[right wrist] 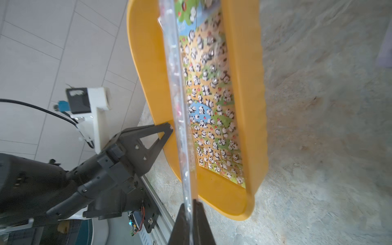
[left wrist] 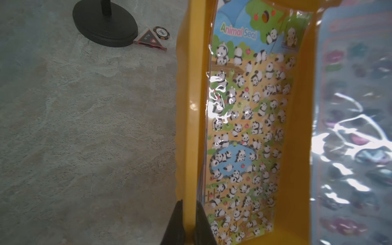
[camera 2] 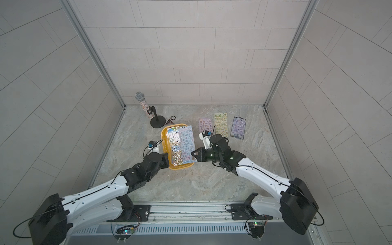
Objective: Take the stickers out of the storage box
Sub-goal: Pick up the sticker from the storage box, then place the sticker at the center of the board.
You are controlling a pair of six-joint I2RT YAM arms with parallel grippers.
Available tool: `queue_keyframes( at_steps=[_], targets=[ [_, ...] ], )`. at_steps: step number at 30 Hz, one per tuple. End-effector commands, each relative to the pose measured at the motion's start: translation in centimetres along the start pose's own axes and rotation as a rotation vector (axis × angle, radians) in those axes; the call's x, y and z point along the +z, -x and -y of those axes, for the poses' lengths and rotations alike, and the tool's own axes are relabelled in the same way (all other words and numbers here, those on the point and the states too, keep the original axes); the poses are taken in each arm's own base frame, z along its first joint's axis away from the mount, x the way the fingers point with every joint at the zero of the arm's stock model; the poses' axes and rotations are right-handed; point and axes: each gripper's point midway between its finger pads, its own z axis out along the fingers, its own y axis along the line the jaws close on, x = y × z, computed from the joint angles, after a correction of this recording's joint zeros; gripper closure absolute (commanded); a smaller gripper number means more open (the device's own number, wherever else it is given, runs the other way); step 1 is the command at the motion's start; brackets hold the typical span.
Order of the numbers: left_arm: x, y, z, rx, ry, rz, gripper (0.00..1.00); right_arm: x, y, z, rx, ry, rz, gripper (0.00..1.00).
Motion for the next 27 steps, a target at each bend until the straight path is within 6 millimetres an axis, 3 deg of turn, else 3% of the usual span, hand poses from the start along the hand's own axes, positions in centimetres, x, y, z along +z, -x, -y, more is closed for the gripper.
queue_keyframes(
  at_steps=[1,9,13,17,20,24,27],
  targets=[
    [-0.7,2.0,0.6,-0.034,-0.007,0.062,1.00,-3.4,2.0,0.2,0.045,-0.015,0.036,1.00],
    [-1.2,2.2,-0.7,-0.063,0.046,0.085,1.00,-13.4,8.2,9.8,0.249,-0.387,0.224,1.00],
    [-1.4,2.2,-0.9,-0.088,0.037,0.098,1.00,-17.0,10.8,14.7,0.291,-0.644,0.268,1.00],
    [-1.4,2.1,-0.8,-0.094,0.030,0.090,1.00,-17.6,12.9,18.6,0.334,-0.778,0.222,1.00],
    [-1.4,2.0,-0.7,-0.102,0.022,0.086,1.00,-17.0,14.4,20.9,0.398,-0.762,0.176,1.00],
    [-1.8,2.2,-0.7,-0.115,0.014,0.093,1.00,-18.1,15.9,24.3,0.437,-0.886,0.135,1.00],
    [-2.0,2.3,-0.8,-0.132,0.004,0.101,1.00,-17.2,16.7,26.0,0.464,-0.891,0.083,1.00]
  ],
)
